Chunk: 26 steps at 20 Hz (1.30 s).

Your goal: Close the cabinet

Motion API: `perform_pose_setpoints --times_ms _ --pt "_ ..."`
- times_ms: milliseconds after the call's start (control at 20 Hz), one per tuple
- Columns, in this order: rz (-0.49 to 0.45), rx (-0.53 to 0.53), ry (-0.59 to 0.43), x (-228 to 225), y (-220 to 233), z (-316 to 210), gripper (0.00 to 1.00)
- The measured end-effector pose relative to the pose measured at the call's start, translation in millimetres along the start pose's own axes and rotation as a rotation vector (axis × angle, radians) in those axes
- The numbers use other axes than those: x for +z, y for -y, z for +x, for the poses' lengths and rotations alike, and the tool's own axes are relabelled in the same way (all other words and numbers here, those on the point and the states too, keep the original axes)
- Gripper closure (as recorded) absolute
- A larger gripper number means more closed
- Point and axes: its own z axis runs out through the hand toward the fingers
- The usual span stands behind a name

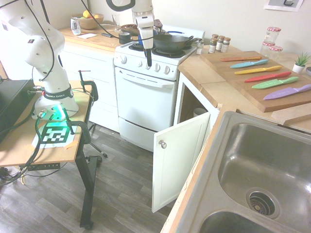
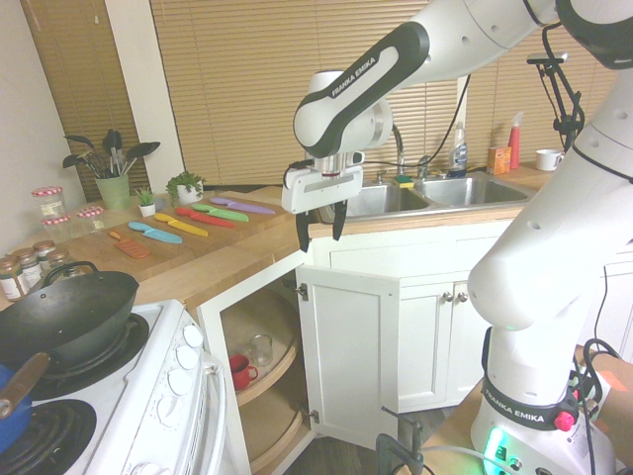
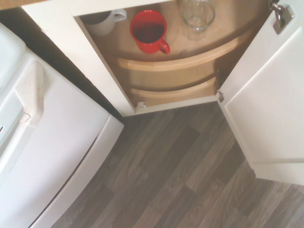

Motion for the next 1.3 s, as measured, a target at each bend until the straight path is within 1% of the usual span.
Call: perform_pose_setpoints --times_ms 200,350,550,700,900,1100,1300 --pt "-0.007 0.002 -0.008 3.0 0.0 2.2 0.00" --pt "-0.019 0.024 -0.014 13.3 -8.7 16.5 0.00" --pt "-0.021 0.081 -0.013 21.2 -43.6 60.8 0.00" --pt "-0.015 0.101 -0.013 21.4 -66.8 93.4 0.00" --pt "-0.011 0.122 -0.010 26.7 -78.5 129.3 0.00" --pt "0.019 0.156 -0.001 29.7 -85.6 168.6 0.00" --pt "0.044 0.187 0.018 35.8 -116.5 200.7 0.00"
